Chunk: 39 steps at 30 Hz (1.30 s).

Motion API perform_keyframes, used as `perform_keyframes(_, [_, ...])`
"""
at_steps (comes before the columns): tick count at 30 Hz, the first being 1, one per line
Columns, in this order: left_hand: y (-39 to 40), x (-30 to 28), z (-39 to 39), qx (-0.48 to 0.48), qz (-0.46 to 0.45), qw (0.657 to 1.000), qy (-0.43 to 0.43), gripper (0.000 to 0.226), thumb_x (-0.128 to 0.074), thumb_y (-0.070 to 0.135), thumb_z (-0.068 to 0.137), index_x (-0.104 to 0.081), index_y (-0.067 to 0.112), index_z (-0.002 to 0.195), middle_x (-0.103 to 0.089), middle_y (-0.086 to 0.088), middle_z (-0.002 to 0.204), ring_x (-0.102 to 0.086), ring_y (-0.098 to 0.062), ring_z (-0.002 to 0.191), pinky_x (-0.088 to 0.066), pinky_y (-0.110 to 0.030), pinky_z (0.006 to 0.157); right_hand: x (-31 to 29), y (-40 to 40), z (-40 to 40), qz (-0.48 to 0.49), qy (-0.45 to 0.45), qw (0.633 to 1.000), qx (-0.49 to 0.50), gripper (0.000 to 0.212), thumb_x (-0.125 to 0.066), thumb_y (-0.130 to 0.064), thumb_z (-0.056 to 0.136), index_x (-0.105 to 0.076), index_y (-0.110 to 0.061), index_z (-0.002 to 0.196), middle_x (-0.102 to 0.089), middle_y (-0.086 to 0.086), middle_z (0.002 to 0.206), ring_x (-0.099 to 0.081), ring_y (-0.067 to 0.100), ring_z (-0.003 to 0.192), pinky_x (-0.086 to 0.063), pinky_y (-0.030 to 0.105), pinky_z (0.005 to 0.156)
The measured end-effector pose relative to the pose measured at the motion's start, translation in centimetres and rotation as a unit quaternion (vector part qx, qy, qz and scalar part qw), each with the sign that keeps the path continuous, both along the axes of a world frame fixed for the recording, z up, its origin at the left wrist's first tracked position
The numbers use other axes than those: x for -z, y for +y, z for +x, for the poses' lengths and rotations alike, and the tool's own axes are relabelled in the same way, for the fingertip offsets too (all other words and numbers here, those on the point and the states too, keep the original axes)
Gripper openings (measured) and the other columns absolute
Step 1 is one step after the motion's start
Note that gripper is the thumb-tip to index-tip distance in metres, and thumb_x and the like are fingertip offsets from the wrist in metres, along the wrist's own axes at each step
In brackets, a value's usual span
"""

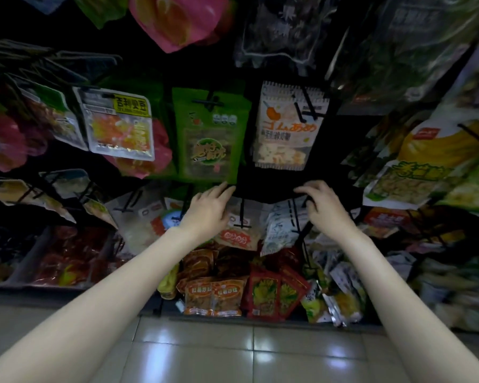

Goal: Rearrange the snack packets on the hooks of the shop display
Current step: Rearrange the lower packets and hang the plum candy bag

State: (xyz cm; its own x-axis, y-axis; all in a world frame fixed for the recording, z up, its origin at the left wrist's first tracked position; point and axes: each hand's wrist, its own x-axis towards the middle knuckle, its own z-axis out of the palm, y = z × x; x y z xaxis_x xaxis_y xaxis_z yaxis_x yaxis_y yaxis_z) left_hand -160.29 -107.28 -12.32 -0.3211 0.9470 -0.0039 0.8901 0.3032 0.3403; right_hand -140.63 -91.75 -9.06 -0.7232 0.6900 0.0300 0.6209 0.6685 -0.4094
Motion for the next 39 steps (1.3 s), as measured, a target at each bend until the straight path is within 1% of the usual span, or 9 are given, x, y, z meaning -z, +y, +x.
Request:
perform_keyframes(5, [1.3,2.9,3.2,0.037,-0.063,0.997,0.007,0.057,-0.041,0.019,0.096,-0.017,0.019,0.148,-0.021,-0.005,0.154,-0.025,-0.025,0.138,-0.021,-0.039,0.109,4.8,0.3,4.8,-0.063,-0.048,0.996,0.034,0.046,-0.038,0.001,0.095,-0.043,-0.015,0.138,-0.035,0.007,0.141,-0.032,0.026,0.132,-0.031,0.029,0.101])
perform_keyframes(10, [0.1,5.8,4.1,0.035,-0.135,0.99,0.004,0.059,-0.042,0.018,0.096,-0.015,0.021,0.149,-0.007,-0.002,0.157,-0.021,-0.025,0.14,-0.017,-0.039,0.111,9.1,-2.8,4.9,-0.089,-0.024,0.995,-0.023,0.051,-0.043,-0.007,0.097,-0.03,-0.018,0.145,-0.031,0.003,0.143,-0.034,0.022,0.132,-0.032,0.024,0.102])
perform_keyframes(13, [-1.5,6.9,3.8,0.002,-0.126,0.992,-0.008,0.061,-0.045,0.019,0.095,-0.016,0.021,0.148,-0.005,-0.001,0.157,-0.025,-0.027,0.139,-0.024,-0.039,0.109,10.1,-4.3,2.8,-0.083,0.001,0.995,-0.056,0.053,-0.044,-0.012,0.098,-0.025,-0.021,0.147,-0.029,0.0,0.145,-0.041,0.021,0.127,-0.036,0.022,0.094])
perform_keyframes(18, [-6.0,8.1,1.0,-0.082,-0.146,0.986,-0.021,0.057,-0.046,0.02,0.091,-0.028,0.015,0.145,-0.014,-0.007,0.155,-0.028,-0.033,0.136,-0.031,-0.045,0.105,9.7,-7.2,-2.8,-0.067,0.061,0.988,-0.123,0.05,-0.046,-0.016,0.097,-0.029,-0.019,0.145,-0.032,0.002,0.144,-0.035,0.018,0.131,-0.033,0.026,0.102])
perform_keyframes(23, [-10.3,7.6,-2.3,-0.153,-0.085,0.983,-0.062,0.056,-0.053,0.01,0.085,-0.038,0.007,0.14,-0.03,-0.015,0.148,-0.037,-0.037,0.13,-0.039,-0.044,0.099,10.8,-10.6,-9.6,-0.065,0.078,0.973,-0.208,0.05,-0.047,-0.009,0.096,-0.031,-0.01,0.143,-0.032,0.006,0.145,-0.036,0.02,0.132,-0.031,0.024,0.104])
perform_keyframes(29, [-13.8,7.0,-4.7,-0.187,-0.06,0.978,-0.074,0.054,-0.046,0.017,0.083,-0.043,0.006,0.136,-0.033,-0.017,0.146,-0.036,-0.038,0.13,-0.031,-0.04,0.106,15.4,-10.8,-17.5,-0.141,0.031,0.988,-0.058,0.055,-0.056,-0.007,0.09,-0.031,-0.008,0.14,-0.031,0.013,0.143,-0.036,0.029,0.131,-0.036,0.036,0.104])
perform_keyframes(33, [-15.5,7.1,-6.3,-0.192,-0.035,0.978,-0.073,0.049,-0.052,0.008,0.084,-0.047,0.005,0.133,-0.035,-0.017,0.145,-0.037,-0.037,0.128,-0.033,-0.04,0.105,16.3,-10.1,-19.1,-0.042,-0.014,0.999,0.029,0.042,-0.054,-0.014,0.093,-0.042,-0.005,0.132,-0.043,0.015,0.136,-0.034,0.031,0.129,-0.032,0.039,0.1])
perform_keyframes(35, [-16.1,7.1,-7.0,-0.187,-0.025,0.98,-0.071,0.049,-0.054,0.004,0.084,-0.047,0.006,0.132,-0.034,-0.015,0.145,-0.036,-0.036,0.129,-0.031,-0.038,0.105,16.4,-10.0,-19.6,-0.036,-0.019,0.998,0.052,0.035,-0.054,-0.013,0.092,-0.052,-0.007,0.127,-0.049,0.016,0.132,-0.038,0.032,0.126,-0.034,0.04,0.098])
perform_keyframes(39, [-17.0,7.0,-8.5,-0.165,-0.018,0.984,-0.065,0.048,-0.053,0.005,0.085,-0.047,0.009,0.132,-0.032,-0.012,0.147,-0.035,-0.033,0.129,-0.029,-0.035,0.105,16.6,-10.6,-20.0,-0.112,0.027,0.992,0.044,0.03,-0.051,-0.008,0.093,-0.06,-0.005,0.121,-0.051,0.017,0.128,-0.047,0.034,0.119,-0.04,0.037,0.095])
